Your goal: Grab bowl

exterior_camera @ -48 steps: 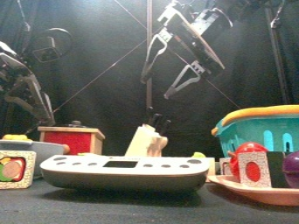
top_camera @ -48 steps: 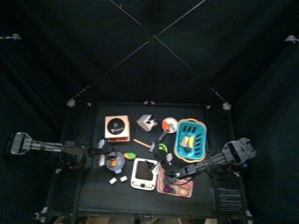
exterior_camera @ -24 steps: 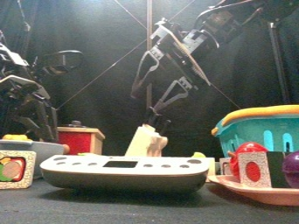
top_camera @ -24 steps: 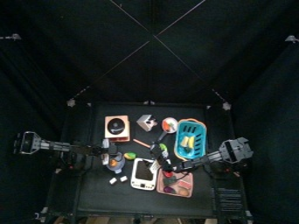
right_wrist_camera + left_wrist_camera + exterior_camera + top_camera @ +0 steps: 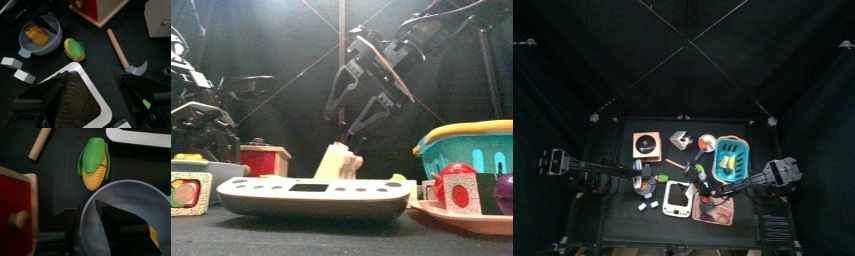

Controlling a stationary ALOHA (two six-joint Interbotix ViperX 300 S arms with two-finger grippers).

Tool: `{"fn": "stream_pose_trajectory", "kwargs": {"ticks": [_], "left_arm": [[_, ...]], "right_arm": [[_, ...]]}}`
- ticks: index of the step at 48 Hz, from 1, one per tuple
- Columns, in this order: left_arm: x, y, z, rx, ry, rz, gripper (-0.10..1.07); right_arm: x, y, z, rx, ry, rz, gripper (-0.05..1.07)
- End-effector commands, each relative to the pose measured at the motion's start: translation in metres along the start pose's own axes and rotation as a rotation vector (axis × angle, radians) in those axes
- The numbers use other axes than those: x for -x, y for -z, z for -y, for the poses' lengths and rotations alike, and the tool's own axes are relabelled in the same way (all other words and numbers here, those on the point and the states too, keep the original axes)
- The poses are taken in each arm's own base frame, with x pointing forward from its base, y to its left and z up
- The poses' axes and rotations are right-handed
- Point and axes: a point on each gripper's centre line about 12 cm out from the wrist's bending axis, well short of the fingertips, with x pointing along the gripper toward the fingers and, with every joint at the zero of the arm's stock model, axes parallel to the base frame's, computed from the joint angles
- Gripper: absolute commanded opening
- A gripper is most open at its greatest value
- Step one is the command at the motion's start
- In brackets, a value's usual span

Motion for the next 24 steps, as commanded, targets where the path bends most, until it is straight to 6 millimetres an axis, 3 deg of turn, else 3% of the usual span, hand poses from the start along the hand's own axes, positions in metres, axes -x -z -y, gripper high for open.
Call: {"fn": "stream_pose_trajectory", "kwargs": {"ticks": [1,24], "left_arm": [[0.0001,-0.0097,-0.0019,0.006,-0.004,0.022,0.71],[0.0051,-0.0120,-0.0021,0.003,-0.013,0.022,0.29]], "right_arm": [[0.0066,-0.0094,-0.0028,-0.013,-0.017,0.021,1.00],[0.0105,-0.0035,-0.0024,-0.005,-0.015,0.011,1.00]]}}
